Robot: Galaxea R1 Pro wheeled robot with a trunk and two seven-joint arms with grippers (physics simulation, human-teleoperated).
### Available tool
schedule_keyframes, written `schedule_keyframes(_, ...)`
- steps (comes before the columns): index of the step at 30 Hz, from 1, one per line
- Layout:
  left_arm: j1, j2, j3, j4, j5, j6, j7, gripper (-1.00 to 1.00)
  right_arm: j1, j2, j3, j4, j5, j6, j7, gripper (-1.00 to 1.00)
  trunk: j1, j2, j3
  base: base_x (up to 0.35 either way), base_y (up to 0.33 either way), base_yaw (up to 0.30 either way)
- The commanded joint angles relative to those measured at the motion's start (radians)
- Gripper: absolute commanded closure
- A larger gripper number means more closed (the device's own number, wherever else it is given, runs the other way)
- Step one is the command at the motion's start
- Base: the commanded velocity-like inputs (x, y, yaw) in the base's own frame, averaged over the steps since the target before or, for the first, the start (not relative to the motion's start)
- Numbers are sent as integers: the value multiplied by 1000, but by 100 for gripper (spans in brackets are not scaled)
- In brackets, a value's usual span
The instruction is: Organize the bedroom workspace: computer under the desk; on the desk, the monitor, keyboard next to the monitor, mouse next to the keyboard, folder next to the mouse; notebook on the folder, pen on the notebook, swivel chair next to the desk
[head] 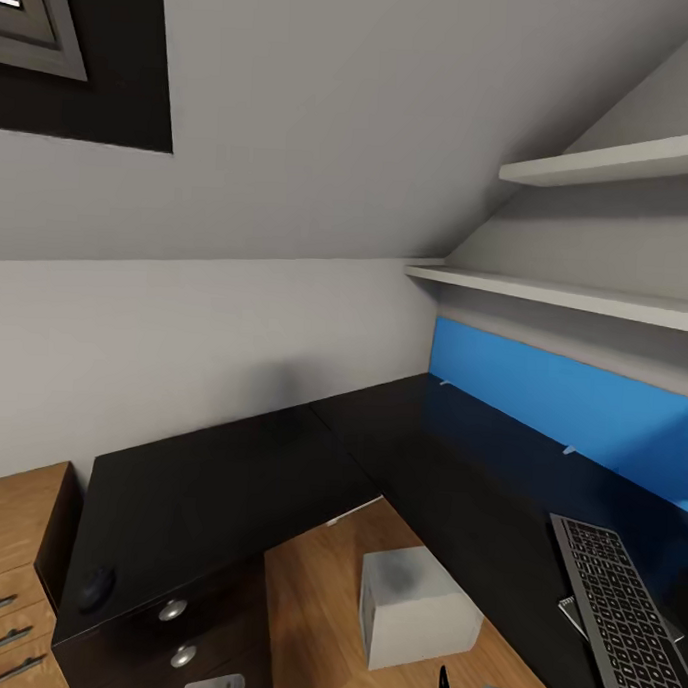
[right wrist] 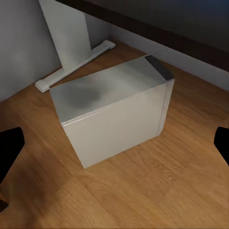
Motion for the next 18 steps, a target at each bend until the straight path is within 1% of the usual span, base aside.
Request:
schedule_keyframes(1, 0, 0, -1, -2, 7, 4, 6, -100, 0, 1, 40, -1, 1, -2, -2, -100, 0, -1, -1, 0, 0, 0)
schedule_keyframes(2, 0, 0, -1, -2, 7, 4, 6, -100, 0, 1, 57, -1, 1, -2, -4, -100, 0, -1, -1, 0, 0, 0)
schedule_keyframes(4, 0, 0, -1, -3, 6, 4, 6, -100, 0, 1, 73, -2, 1, -3, -5, -100, 0, -1, -1, 0, 0, 0)
schedule_keyframes(5, 0, 1, -6, -74, 5, 5, 7, -100, 0, -2, 91, -20, 2, -49, -4, -100, 0, -1, -1, 0, 0, 0)
schedule_keyframes(6, 0, 1, -11, -113, 5, 8, 7, -100, 0, -3, 91, -45, 2, -51, -5, -100, 0, -1, -1, 0, 0, 0)
schedule_keyframes(8, 0, 1, -22, -153, 5, 12, 8, -100, 0, -2, 91, -87, 2, -50, -5, -100, 0, -1, -1, 0, 0, 0)
schedule_keyframes(9, 0, 1, -35, -191, 5, 16, 9, -100, 0, -1, 91, -141, 2, -39, -6, -100, 0, -1, -1, 0, 0, 0)
schedule_keyframes(11, 0, 1, -44, -229, 6, 21, 10, -100, 0, -1, 90, -203, 1, -9, -7, -100, 0, -1, -1, 0, 0, 0)
schedule_keyframes(12, 0, -3, -50, -270, 6, 33, 10, -100, 0, 0, 90, -270, 0, 47, -7, -100, 0, -1, -1, 0, 0, 0)
schedule_keyframes(13, 0, -11, -54, -315, 6, 50, 11, -100, 0, 0, 91, -339, -1, 124, -8, -100, 0, -1, -1, 0, 0, 0)
schedule_keyframes(14, 0, -34, -58, -377, 6, 82, 11, -100, 0, 0, 90, -439, -4, 259, -8, -100, 0, -1, -1, 0, 0, 0)
schedule_keyframes(15, 0, -56, -60, -413, 5, 104, 12, -100, 0, 1, 89, -501, -8, 347, -7, -100, 0, -1, -1, 0, 0, 0)
schedule_keyframes(16, 0, -68, -60, -429, 5, 114, 13, -100, 0, 1, 89, -530, -11, 388, -7, -100, 0, -1, -1, 0, 0, 0)
schedule_keyframes(17, 0, -93, -61, -458, 4, 134, 14, -100, -1, 1, 88, -584, -21, 458, -9, -100, 0, -1, -1, 0, 0, 0)
schedule_keyframes(18, 0, -114, -62, -482, 2, 154, 15, -100, -2, 1, 87, -626, -34, 512, -13, -100, 0, -1, -1, 0, 0, 0)
